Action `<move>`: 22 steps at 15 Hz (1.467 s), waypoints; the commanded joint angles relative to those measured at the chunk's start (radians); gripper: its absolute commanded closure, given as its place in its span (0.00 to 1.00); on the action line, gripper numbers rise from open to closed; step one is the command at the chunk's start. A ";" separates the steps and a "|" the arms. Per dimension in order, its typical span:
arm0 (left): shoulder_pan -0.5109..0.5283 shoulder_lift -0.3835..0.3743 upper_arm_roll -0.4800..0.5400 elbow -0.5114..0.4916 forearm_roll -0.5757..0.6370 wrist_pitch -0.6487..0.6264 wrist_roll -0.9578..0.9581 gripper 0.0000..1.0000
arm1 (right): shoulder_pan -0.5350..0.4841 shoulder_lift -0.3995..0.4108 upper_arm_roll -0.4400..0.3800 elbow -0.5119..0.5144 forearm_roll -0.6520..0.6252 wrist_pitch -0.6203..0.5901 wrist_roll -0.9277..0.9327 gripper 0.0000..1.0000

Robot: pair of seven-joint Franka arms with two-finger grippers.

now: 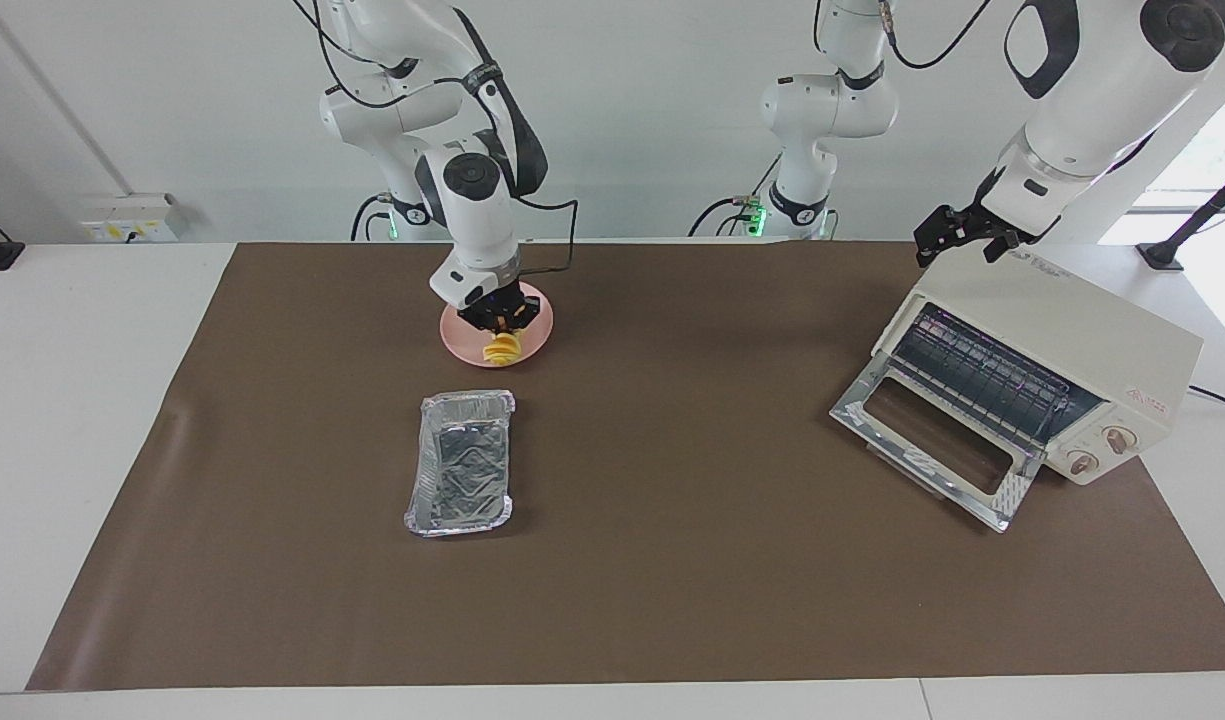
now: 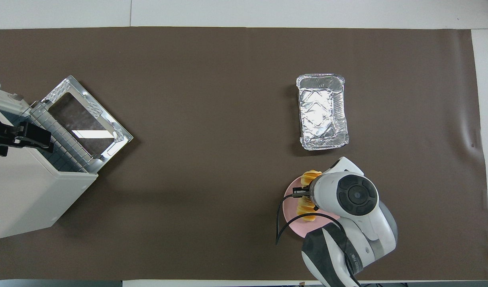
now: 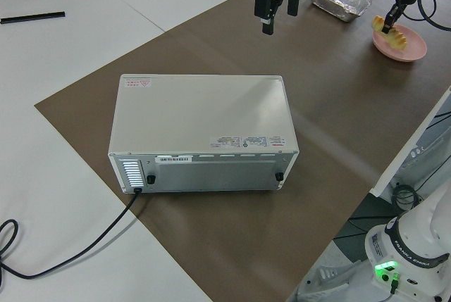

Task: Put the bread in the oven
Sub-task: 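Lift the bread roll and carry it over the foil tray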

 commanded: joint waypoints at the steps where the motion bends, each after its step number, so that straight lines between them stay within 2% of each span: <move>1: 0.010 -0.019 -0.005 -0.010 0.001 -0.007 0.000 0.00 | -0.012 0.041 -0.001 0.144 0.012 -0.109 -0.005 1.00; 4: 0.010 -0.019 -0.005 -0.010 0.001 -0.007 0.000 0.00 | -0.055 0.099 -0.007 0.314 0.012 -0.198 -0.037 1.00; 7: 0.010 -0.019 -0.005 -0.010 0.001 -0.007 0.000 0.00 | -0.176 0.150 -0.007 0.424 0.026 -0.221 -0.243 1.00; 8: 0.010 -0.019 -0.005 -0.010 0.001 -0.007 -0.001 0.00 | -0.219 0.174 -0.007 0.475 0.067 -0.249 -0.329 1.00; 10: 0.010 -0.019 -0.005 -0.010 0.001 -0.007 0.000 0.00 | -0.260 0.231 -0.009 0.566 0.082 -0.299 -0.425 1.00; 14: 0.010 -0.019 -0.005 -0.010 0.001 -0.007 0.000 0.00 | -0.277 0.326 -0.009 0.655 0.085 -0.313 -0.476 1.00; 17: 0.010 -0.019 -0.005 -0.011 0.001 -0.007 0.000 0.00 | -0.280 0.453 -0.009 0.790 0.088 -0.353 -0.502 1.00; 19: 0.010 -0.019 -0.005 -0.010 0.001 -0.007 0.000 0.00 | -0.283 0.539 -0.007 0.906 0.082 -0.428 -0.502 1.00; 22: 0.010 -0.021 -0.005 -0.008 0.002 0.005 0.002 0.00 | -0.274 0.578 -0.009 0.929 0.117 -0.405 -0.500 1.00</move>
